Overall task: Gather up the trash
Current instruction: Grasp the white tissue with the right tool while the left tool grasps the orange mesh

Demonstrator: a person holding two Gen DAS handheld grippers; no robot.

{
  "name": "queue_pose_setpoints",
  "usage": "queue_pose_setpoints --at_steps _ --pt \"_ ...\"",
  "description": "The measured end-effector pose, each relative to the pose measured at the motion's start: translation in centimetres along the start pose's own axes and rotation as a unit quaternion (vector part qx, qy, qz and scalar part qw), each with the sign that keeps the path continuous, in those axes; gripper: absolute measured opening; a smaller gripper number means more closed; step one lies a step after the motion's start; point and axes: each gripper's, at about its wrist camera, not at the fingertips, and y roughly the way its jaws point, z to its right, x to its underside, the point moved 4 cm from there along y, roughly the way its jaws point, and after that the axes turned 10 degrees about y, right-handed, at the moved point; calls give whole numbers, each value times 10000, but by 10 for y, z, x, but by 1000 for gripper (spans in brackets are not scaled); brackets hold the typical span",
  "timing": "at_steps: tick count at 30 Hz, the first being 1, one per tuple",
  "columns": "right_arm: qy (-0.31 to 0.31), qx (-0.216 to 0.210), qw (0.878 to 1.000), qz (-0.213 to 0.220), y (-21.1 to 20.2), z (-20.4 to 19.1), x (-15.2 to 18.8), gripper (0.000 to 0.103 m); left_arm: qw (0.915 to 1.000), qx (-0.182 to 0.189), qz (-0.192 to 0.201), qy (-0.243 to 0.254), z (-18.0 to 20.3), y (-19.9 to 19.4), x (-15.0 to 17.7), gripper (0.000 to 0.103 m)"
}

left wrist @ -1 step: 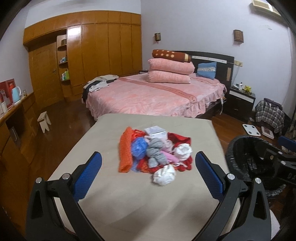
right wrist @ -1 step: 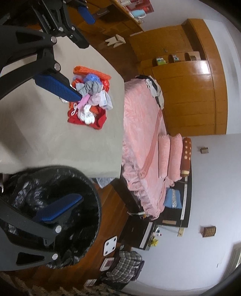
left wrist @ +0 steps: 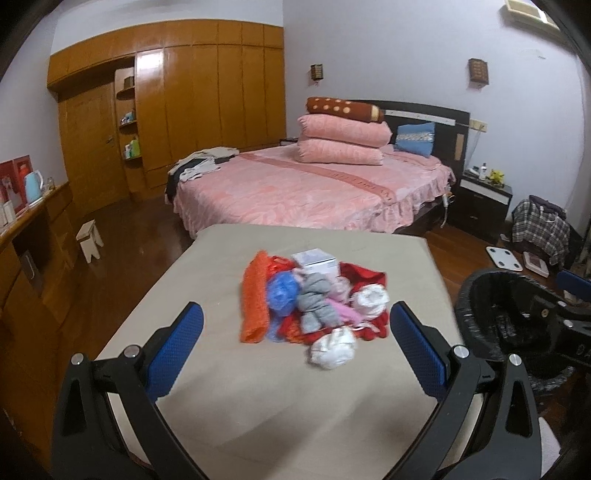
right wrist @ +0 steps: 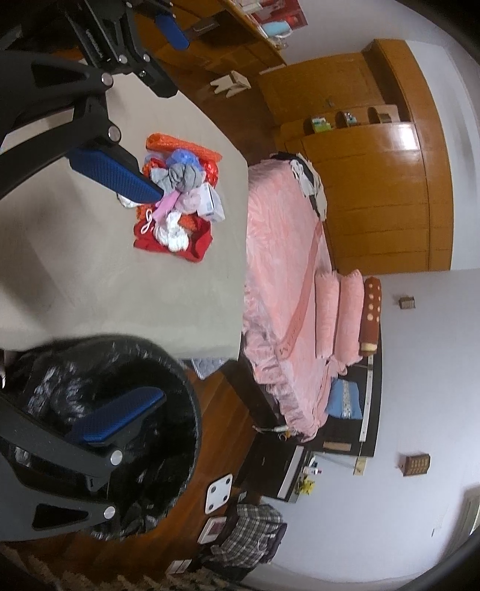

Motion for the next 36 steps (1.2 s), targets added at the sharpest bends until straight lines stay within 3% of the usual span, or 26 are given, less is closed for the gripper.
queue_pose_setpoints --at_steps 10,16,31,34,36 --pt "-256 -313 9980 -489 66 -34 39 97 9990 -142 -416 73 -41 47 37 98" --pt "-342 -503 9948 -813 102 -55 59 89 9984 -145 -535 53 -48 75 49 98" --pt "-944 -691 9875 -1059 156 -110 88 80 9939 -406 -1019 -122 -89 125 82 98" --pt "-1137 -911 9834 -1080 161 -122 91 65 9932 -370 -1095 -120 -88 134 86 98" --pt "-1262 -1153 9781 -1188 163 -130 97 45 9924 -327 -1181 -115 -89 140 89 98"
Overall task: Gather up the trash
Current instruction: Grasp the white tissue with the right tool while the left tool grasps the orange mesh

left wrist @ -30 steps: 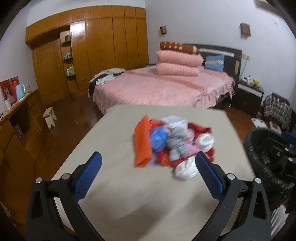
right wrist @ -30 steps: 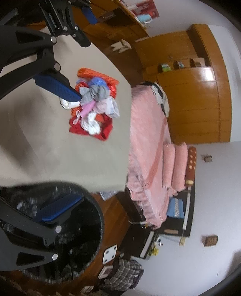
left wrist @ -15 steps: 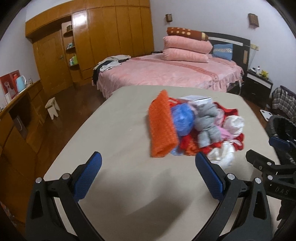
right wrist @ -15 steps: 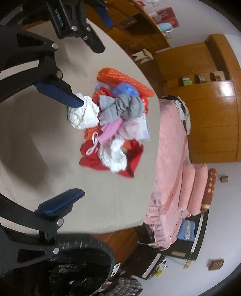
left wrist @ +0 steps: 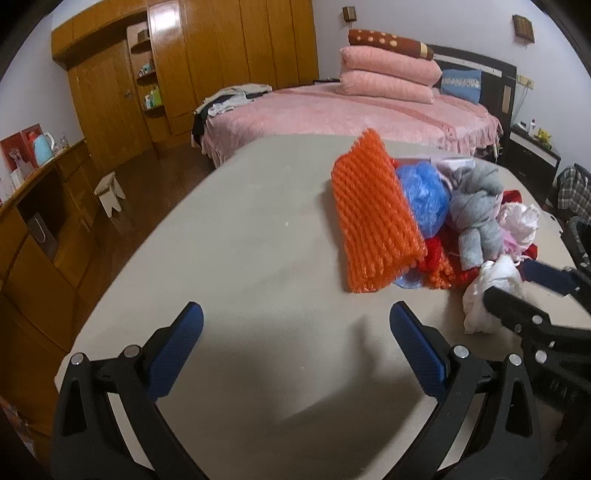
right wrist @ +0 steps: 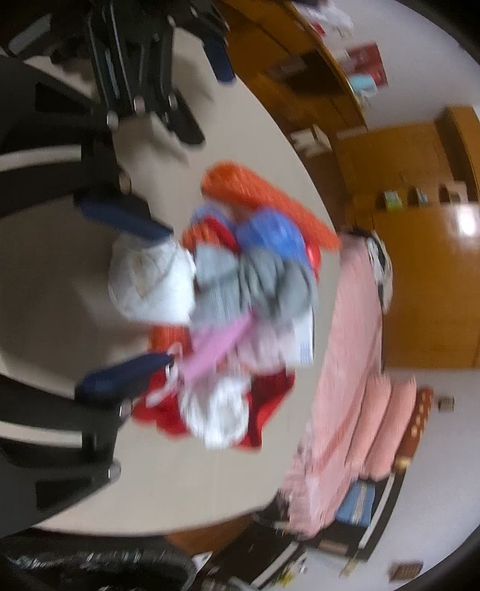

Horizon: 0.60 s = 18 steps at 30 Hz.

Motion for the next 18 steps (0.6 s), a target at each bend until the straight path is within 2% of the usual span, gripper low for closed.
queue_pose_setpoints --at_steps 1,3,8,12,14,18 --pt "-100 -153 9998 -74 2 -6 2 41 10000 17 -34 0 -1 3 2 98" --pt "-223 -156 9996 -52 1 -11 4 39 9999 37 -95 1 -1 6 5 98" --pt "64 -289 9996 -19 -6 0 6 33 9998 101 -145 8 1 6 7 97" --pt "307 -44 9995 115 -16 19 2 33 9996 251 69 -93 1 -3 -5 97" --pt "527 231 9982 170 -19 35 0 32 9993 317 171 -104 6 -3 -14 97" --pt "566 593 9965 174 -13 52 -3 32 9991 363 193 29 24 10 -28 97"
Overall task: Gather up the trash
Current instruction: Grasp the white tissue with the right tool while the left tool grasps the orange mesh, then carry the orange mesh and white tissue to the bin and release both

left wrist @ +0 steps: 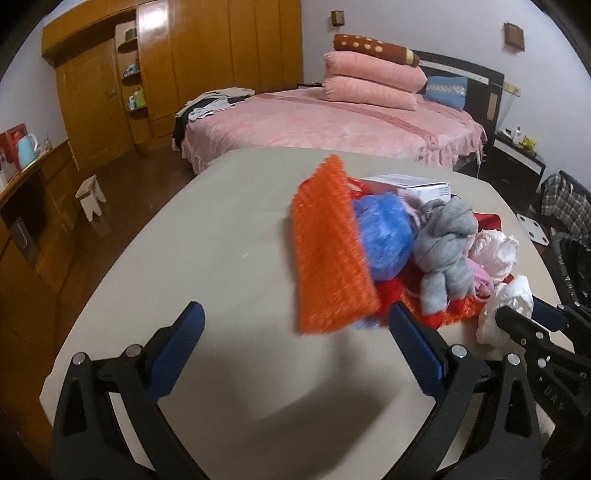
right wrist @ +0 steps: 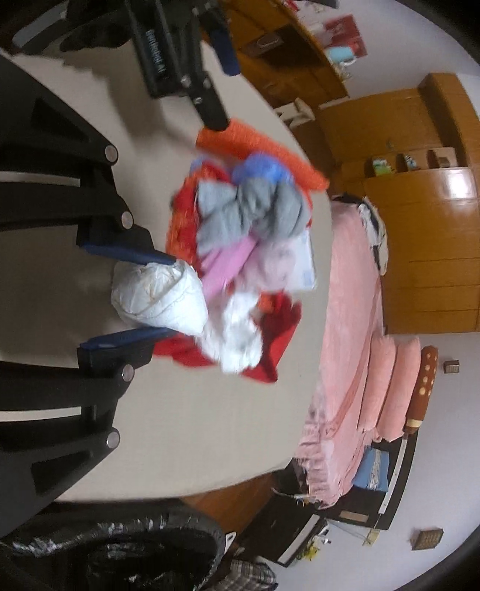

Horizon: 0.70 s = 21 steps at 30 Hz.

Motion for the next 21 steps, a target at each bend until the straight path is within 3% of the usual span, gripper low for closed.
queue_pose_setpoints --at_steps 4,6,8,9,11,13,17,21 --pt "-87 35 10000 -12 5 -3 1 33 9999 -72 -81 111 13 18 -8 95" --pt "-61 29 10000 -33 6 -2 1 33 9998 -63 -161 80 14 25 -10 80" --pt "2 -2 10000 -60 8 0 3 34 9995 143 -267 -48 10 31 -8 59" --pt "14 -7 10000 -63 7 1 4 34 9992 241 -281 -142 7 31 -6 53" --pt "-10 9 10000 -52 6 0 6 34 9984 401 -233 -320 2 30 -2 27" --pt "-23 22 10000 -49 7 0 7 34 9985 330 -186 -385 -3 25 2 15" --pt "-54 66 9999 -68 8 -2 8 35 9991 114 -92 -388 -2 19 11 12" --pt "-114 125 9998 -60 8 -7 10 35 9997 100 -201 -69 10 22 12 11"
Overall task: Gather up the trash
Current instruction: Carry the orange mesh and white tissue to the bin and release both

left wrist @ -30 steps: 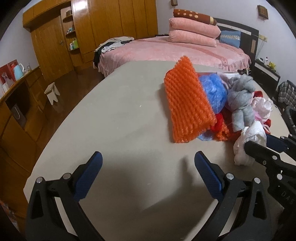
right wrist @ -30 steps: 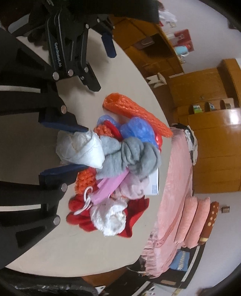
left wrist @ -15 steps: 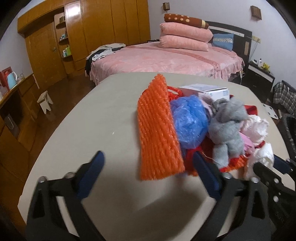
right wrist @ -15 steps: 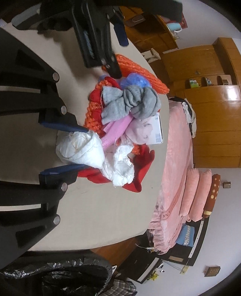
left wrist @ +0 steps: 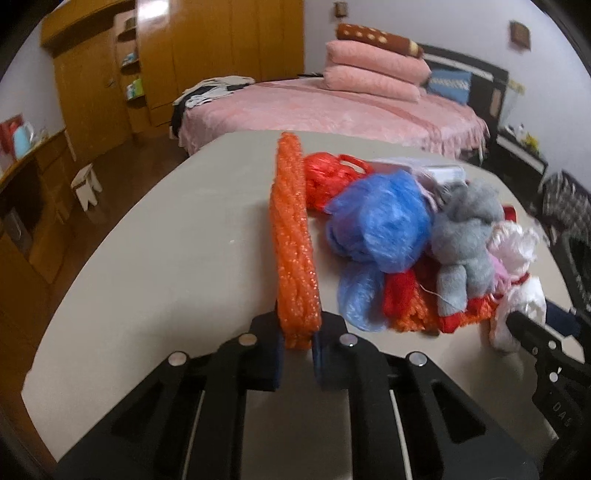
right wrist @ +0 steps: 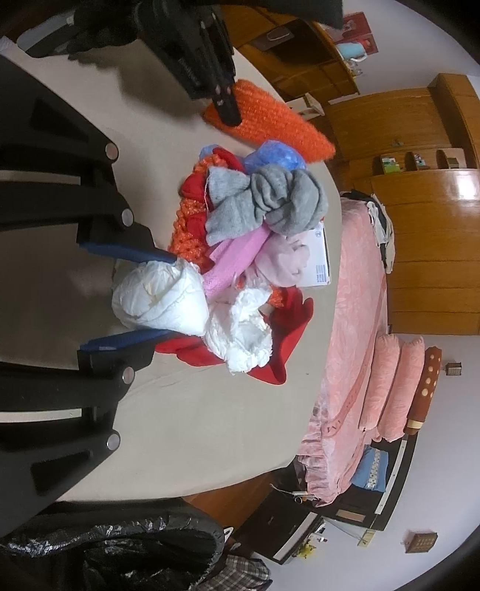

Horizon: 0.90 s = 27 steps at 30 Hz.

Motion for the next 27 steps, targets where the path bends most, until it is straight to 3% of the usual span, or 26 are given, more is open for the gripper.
queue_pose_setpoints --at_steps 7,14,21,27 --pt "332 -493 9982 109 -22 8 -7 33 9995 16 268 153 9 -22 -11 11" --pt "710 -966 9913 535 -84 37 -25 33 9945 365 959 212 40 -89 -37 11" --pt "1201 -228 9869 1051 -128 116 -35 33 9803 1411 1147 770 132 -117 -60 11" --pt "1689 640 9756 1251 -152 206 -31 33 9558 2381 1105 1328 230 -122 -70 11"
